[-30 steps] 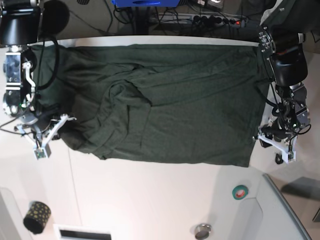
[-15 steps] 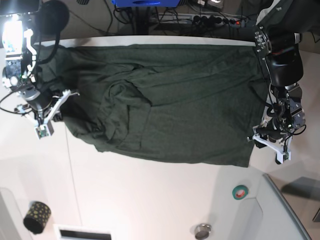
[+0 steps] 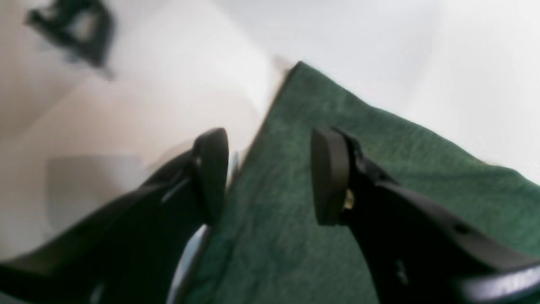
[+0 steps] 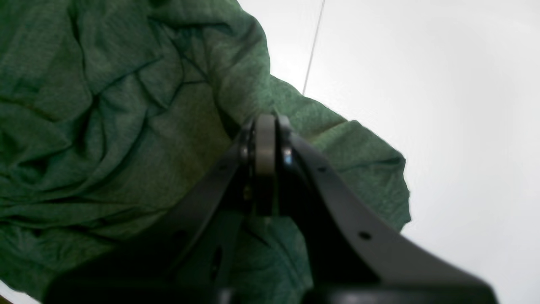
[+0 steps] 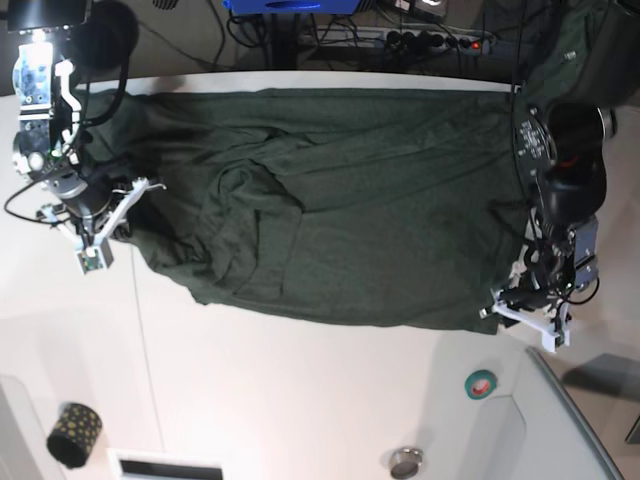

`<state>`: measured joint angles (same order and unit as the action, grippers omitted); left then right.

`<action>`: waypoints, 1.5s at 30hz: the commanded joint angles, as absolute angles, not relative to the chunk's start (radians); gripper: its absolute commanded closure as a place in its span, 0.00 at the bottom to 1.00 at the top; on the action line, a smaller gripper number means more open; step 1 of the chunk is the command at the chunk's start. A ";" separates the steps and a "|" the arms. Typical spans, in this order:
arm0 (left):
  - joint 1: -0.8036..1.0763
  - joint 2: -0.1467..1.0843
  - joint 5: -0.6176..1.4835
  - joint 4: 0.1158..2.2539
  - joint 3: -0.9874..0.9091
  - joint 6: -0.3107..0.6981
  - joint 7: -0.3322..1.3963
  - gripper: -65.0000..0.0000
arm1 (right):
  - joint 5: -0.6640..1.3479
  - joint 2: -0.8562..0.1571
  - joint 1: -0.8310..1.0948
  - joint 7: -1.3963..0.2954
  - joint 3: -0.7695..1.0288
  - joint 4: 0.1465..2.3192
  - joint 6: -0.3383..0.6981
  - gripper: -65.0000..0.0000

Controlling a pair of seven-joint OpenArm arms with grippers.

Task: Layout the t-shirt on the table in an organized manner, then fold the t-shirt properly
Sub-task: 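Grasp the shirt edges with both grippers and pull them taut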

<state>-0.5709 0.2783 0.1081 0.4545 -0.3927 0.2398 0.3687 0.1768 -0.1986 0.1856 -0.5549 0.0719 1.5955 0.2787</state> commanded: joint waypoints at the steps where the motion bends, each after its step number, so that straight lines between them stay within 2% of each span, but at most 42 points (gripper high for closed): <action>1: -0.605 0.294 0.111 0.429 -0.381 0.242 0.354 0.52 | 0.179 -0.208 0.174 -0.536 0.076 1.616 0.278 0.99; 5: -0.613 0.286 0.119 0.381 -0.292 0.236 0.351 0.52 | 0.179 -0.211 0.174 -0.536 0.081 1.618 0.278 0.99; 9: -0.567 0.285 0.122 0.406 -0.335 0.185 0.351 0.53 | 0.179 -0.216 0.174 -0.536 0.082 1.618 0.278 0.99; 14: -0.498 0.294 0.120 0.541 -0.357 0.180 0.361 0.54 | 0.179 -0.216 0.174 -0.536 0.077 1.618 0.278 0.99; 19: -0.472 0.306 0.122 0.656 -0.357 0.180 0.472 0.53 | 0.179 -0.214 0.173 -0.536 0.076 1.618 0.278 0.99; 29: -0.444 0.274 0.120 0.654 -0.348 0.183 0.484 0.54 | 0.179 -0.216 0.162 -0.538 0.076 1.618 0.278 0.99; 33: -0.447 0.272 0.120 0.590 -0.354 0.183 0.481 0.55 | 0.179 -0.216 0.162 -0.538 0.079 1.618 0.278 0.99; 35: -0.447 0.277 0.120 0.562 -0.355 0.183 0.478 0.63 | 0.179 -0.216 0.162 -0.538 0.081 1.618 0.278 0.99; 36: -0.444 0.277 0.120 0.562 -0.355 0.183 0.478 0.72 | 0.179 -0.216 0.162 -0.538 0.081 1.618 0.278 0.99; 38: -0.441 0.278 0.120 0.564 -0.355 0.185 0.478 0.98 | 0.179 -0.216 0.162 -0.538 0.081 1.618 0.278 0.99; 42: -0.441 0.278 0.120 0.585 -0.355 0.185 0.486 1.00 | 0.179 -0.216 0.162 -0.538 0.079 1.618 0.278 0.99; 45: -0.383 0.278 0.120 0.708 -0.351 0.185 0.515 1.00 | 0.179 -0.216 0.162 -0.538 0.081 1.618 0.278 0.99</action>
<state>-0.3695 0.2630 0.1215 0.7013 -0.3477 0.1875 0.5190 0.1761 -0.2035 0.1753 -0.5594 0.0742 1.5970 0.2798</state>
